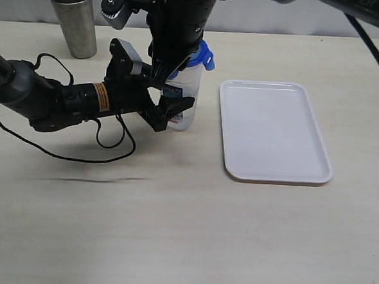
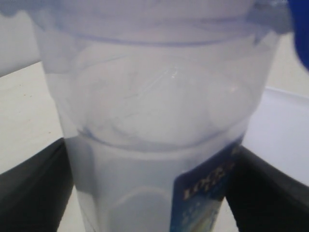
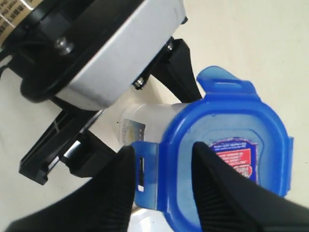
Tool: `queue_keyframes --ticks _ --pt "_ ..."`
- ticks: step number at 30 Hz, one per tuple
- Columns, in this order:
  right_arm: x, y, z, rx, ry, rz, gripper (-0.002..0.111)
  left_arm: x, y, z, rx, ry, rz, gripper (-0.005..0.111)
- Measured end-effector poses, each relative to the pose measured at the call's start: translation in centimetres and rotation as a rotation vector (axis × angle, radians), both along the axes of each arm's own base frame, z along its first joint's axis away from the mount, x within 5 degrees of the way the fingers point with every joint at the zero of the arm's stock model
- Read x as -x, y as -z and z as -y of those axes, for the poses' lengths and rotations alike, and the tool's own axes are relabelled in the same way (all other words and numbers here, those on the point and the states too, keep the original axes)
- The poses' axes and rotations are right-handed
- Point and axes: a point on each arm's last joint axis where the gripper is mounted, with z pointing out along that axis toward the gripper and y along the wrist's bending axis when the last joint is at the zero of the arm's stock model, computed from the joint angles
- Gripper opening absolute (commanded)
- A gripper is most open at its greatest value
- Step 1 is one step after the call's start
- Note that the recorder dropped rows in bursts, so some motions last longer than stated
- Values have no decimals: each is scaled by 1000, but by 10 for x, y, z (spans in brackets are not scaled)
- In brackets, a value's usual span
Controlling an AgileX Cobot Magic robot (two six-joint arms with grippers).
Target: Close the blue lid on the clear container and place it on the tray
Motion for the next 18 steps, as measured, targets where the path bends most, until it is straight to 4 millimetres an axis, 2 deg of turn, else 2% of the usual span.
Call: queue_keyframes --ticks 6,18 --pt "2 7 -6 103 -23 40 38 -1 0 0 6 -10 -7 0" --pt "5 19 -13 195 -74 72 38 -2 -1 0 8 -17 -12 0"
